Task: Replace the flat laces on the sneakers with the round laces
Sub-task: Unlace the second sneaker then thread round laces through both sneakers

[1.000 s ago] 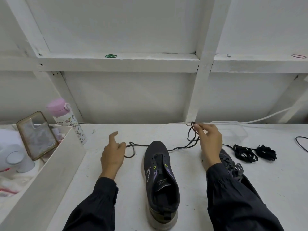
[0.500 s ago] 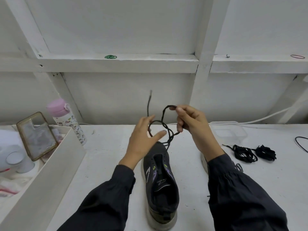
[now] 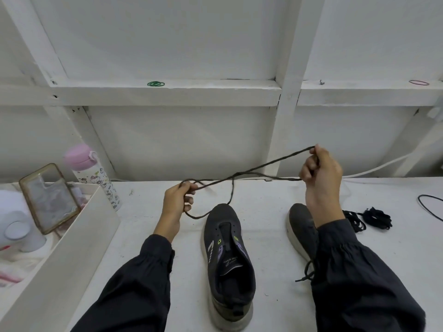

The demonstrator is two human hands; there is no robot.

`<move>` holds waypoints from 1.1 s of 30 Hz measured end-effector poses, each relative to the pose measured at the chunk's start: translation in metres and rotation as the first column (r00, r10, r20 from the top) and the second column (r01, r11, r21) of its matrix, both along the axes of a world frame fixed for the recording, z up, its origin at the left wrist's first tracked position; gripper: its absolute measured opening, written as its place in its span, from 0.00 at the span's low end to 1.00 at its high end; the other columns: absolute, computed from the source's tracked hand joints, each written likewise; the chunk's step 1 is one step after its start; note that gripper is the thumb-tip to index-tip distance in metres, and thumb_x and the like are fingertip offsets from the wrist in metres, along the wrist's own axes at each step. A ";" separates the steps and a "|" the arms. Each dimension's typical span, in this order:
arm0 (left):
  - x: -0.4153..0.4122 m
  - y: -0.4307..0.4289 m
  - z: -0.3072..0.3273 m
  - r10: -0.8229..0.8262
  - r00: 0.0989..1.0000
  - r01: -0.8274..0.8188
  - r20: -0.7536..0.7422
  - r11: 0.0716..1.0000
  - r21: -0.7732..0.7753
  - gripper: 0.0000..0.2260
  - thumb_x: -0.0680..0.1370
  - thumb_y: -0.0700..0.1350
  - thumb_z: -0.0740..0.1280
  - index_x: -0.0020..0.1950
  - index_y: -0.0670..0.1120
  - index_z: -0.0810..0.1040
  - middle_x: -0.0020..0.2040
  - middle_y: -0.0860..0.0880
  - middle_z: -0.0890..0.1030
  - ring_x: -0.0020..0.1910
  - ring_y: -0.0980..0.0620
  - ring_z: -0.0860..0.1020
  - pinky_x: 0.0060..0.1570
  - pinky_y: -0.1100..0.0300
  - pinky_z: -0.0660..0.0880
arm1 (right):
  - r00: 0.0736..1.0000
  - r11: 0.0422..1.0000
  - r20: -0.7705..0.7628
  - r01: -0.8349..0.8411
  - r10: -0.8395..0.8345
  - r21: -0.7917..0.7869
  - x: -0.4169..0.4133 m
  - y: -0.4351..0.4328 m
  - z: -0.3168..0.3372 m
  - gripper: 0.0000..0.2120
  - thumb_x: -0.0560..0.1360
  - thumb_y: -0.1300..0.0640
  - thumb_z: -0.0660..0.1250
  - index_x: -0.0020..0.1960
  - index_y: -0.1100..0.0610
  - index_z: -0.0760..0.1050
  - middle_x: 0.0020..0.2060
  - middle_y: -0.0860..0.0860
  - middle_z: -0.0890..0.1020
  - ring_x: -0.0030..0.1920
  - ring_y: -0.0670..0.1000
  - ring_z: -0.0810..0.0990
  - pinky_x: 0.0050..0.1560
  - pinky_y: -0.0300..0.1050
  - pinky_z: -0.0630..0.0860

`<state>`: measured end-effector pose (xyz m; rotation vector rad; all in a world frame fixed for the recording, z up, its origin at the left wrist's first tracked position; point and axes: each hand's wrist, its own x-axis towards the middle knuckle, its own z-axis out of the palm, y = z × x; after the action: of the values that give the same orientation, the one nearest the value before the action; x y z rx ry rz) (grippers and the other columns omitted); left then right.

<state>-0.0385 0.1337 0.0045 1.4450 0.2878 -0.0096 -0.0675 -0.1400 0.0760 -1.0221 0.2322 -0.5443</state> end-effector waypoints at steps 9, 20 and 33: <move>-0.001 0.010 0.000 0.093 0.996 -0.090 0.003 0.970 -0.224 0.13 0.84 0.44 0.58 0.46 0.41 0.79 0.39 0.47 0.75 0.28 0.55 0.70 0.25 0.65 0.65 | 0.981 0.978 -0.159 -0.138 0.113 -0.155 0.006 -0.009 -0.023 0.06 0.80 0.59 0.62 0.51 0.56 0.78 0.24 0.46 0.65 0.21 0.44 0.59 0.21 0.35 0.57; -0.015 0.002 0.028 -0.480 0.876 0.414 0.043 0.796 0.441 0.11 0.75 0.58 0.69 0.54 0.56 0.83 0.51 0.63 0.81 0.48 0.60 0.77 0.52 0.67 0.70 | 0.880 0.814 -0.208 -0.474 0.427 -0.335 0.010 0.015 -0.006 0.27 0.81 0.64 0.58 0.73 0.38 0.64 0.46 0.55 0.83 0.24 0.49 0.68 0.24 0.39 0.67; 0.007 -0.050 0.058 -0.506 0.794 0.161 0.336 0.709 0.687 0.11 0.74 0.39 0.66 0.53 0.51 0.82 0.48 0.49 0.77 0.38 0.52 0.70 0.45 0.59 0.73 | 0.730 0.487 -0.346 -0.663 0.590 -0.568 0.013 0.050 0.018 0.13 0.80 0.57 0.64 0.55 0.67 0.77 0.26 0.48 0.68 0.25 0.45 0.60 0.24 0.33 0.57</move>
<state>-0.0311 0.0840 0.0621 2.0967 -0.4863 0.1750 -0.0544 -0.0896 0.0937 -1.7391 -0.2938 0.1556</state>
